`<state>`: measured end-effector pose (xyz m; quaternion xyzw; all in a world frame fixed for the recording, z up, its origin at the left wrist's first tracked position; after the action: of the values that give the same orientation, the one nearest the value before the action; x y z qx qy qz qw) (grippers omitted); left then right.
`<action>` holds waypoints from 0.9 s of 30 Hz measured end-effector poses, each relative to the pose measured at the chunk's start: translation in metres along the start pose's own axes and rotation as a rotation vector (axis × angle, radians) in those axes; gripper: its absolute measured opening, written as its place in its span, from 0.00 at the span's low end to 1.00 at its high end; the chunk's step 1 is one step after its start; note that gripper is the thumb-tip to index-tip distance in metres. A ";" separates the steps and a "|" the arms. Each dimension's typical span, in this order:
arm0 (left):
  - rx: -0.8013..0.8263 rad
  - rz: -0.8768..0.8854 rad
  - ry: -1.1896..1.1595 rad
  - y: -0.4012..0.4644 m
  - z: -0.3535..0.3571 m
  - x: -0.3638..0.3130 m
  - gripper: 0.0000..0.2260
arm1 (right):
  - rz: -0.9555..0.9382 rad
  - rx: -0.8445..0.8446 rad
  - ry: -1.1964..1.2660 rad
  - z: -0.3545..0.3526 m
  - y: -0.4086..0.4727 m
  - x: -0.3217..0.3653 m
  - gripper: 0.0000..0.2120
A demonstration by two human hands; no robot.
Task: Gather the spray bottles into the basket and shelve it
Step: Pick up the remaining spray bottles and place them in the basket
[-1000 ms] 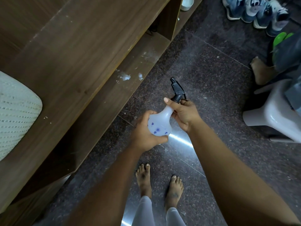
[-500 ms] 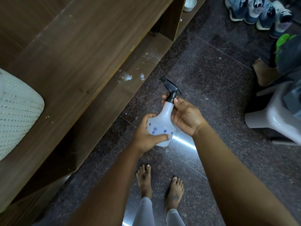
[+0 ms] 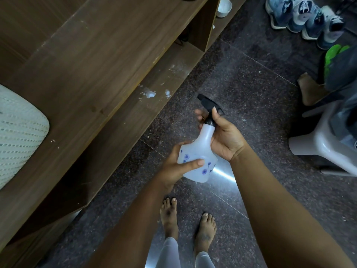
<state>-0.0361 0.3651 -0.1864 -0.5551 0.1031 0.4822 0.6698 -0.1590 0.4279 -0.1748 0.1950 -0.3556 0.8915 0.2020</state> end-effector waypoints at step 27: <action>-0.252 0.131 0.248 0.014 -0.003 -0.035 0.28 | 0.009 -0.145 -0.243 0.016 0.020 0.012 0.09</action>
<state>-0.0640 0.3432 -0.1730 -0.6821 0.1593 0.4616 0.5443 -0.1764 0.4059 -0.1694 0.2848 -0.4419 0.8341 0.1671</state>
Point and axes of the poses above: each hand's wrist, its own y-axis towards the middle knuckle, its own z-axis out of the palm, x = y × z, the point moved 7 cm from there along y, towards the middle knuckle, and after that the axes turned 5 degrees about -y, right-handed, at the moved point
